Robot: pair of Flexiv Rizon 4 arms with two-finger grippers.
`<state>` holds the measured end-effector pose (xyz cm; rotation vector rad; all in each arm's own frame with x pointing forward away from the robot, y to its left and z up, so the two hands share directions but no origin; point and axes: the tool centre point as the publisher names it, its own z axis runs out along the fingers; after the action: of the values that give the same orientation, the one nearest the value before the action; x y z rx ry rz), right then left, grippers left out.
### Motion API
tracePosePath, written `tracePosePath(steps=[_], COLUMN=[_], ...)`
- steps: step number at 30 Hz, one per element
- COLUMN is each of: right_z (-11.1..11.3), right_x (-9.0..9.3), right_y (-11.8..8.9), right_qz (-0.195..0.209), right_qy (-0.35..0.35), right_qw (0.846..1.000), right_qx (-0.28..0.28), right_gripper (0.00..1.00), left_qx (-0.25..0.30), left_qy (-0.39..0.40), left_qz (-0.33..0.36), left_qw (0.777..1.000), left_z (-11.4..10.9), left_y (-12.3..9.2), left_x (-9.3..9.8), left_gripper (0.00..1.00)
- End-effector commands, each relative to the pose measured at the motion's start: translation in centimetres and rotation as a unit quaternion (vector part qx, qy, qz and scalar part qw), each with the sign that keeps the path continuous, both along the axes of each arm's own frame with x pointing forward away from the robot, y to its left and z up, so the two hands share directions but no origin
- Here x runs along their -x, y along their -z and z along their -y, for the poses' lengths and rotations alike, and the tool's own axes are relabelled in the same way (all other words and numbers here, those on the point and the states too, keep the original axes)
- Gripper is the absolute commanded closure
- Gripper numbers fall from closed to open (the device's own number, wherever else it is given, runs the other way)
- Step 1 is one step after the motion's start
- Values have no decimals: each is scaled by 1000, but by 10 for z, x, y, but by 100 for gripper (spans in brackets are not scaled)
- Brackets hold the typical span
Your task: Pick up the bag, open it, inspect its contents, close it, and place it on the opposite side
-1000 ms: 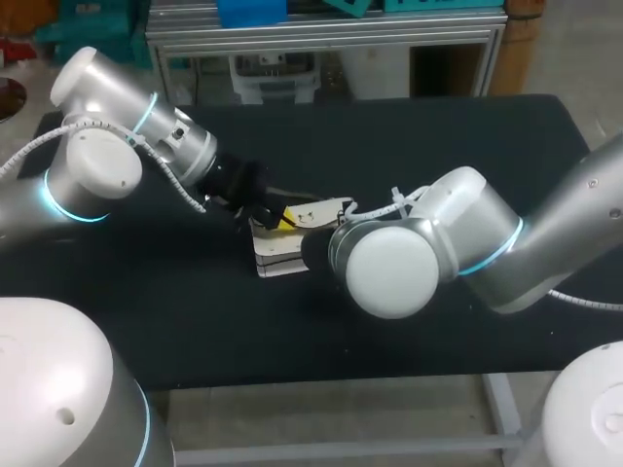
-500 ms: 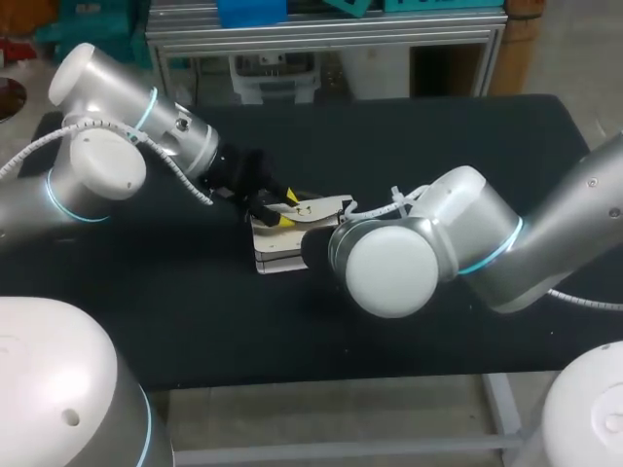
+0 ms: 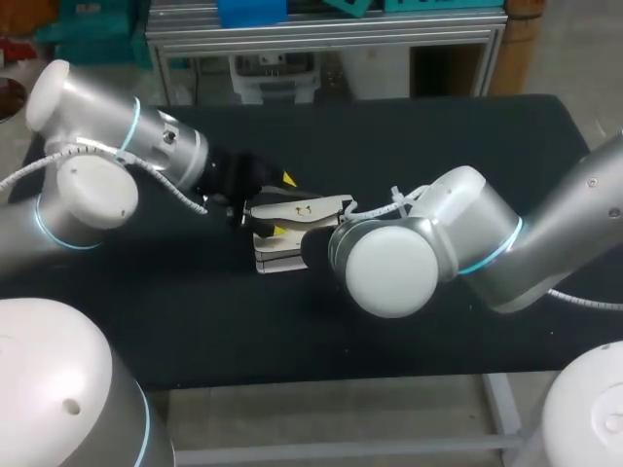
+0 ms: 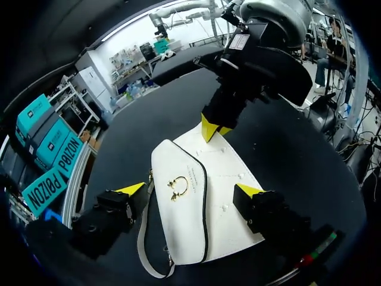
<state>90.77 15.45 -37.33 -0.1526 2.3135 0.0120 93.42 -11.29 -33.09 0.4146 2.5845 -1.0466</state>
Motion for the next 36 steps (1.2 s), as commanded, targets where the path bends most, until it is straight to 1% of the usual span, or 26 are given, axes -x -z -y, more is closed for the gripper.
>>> tracePosePath(steps=[1,3,4,7,8,11,15,17,19,25,29,31,32,33,36], right_z=[1,1,1,1,1,1,1,1,1,1,1,1,1,1,1], right_x=[1,1,1,1,1,1,1,1,1,1,1,1,1,1,1], right_y=[5,5,5,5,5,5,5,5,5,5,5,5,5,5,5], right_qz=[181,181,181,181,181,181,181,181,181,181,181,181,181,181,181], right_qy=[-10,-10,-10,-10,-10,-10,-10,-10,-10,-10,-10,-10,-10,-10,-10], right_qw=[983,983,983,983,983,983,983,983,983,983,983,983,983,983,983], right_qx=[-24,-24,-24,-24,-24,-24,-24,-24,-24,-24,-24,-24,-24,-24,-24], right_gripper=[100,100,100,100,100,100,100,100,100,100,100,100,100,100,100], left_qx=[14,10,6,-6,-10,-23,-31,-37,-39,-48,-48,-44,-43,-43,-32], left_qy=[-72,-77,-85,-88,-89,-90,-89,-93,-94,-99,-100,-102,-104,-104,-87], left_qz=[77,85,92,101,104,111,116,117,116,113,107,103,103,103,99], left_qw=[994,993,992,991,991,989,989,988,988,987,988,988,988,988,991], left_z=[5,6,7,10,10,12,12,12,11,6,2,0,-1,-1,-6], left_y=[-5,-7,-7,-5,-4,1,8,11,13,19,23,25,26,26,26], left_x=[21,19,18,14,13,12,10,6,1,-14,-18,-20,-22,-22,-18], left_gripper=[0,0,6,31,36,37,44,49,52,53,58,74,92,100,100])
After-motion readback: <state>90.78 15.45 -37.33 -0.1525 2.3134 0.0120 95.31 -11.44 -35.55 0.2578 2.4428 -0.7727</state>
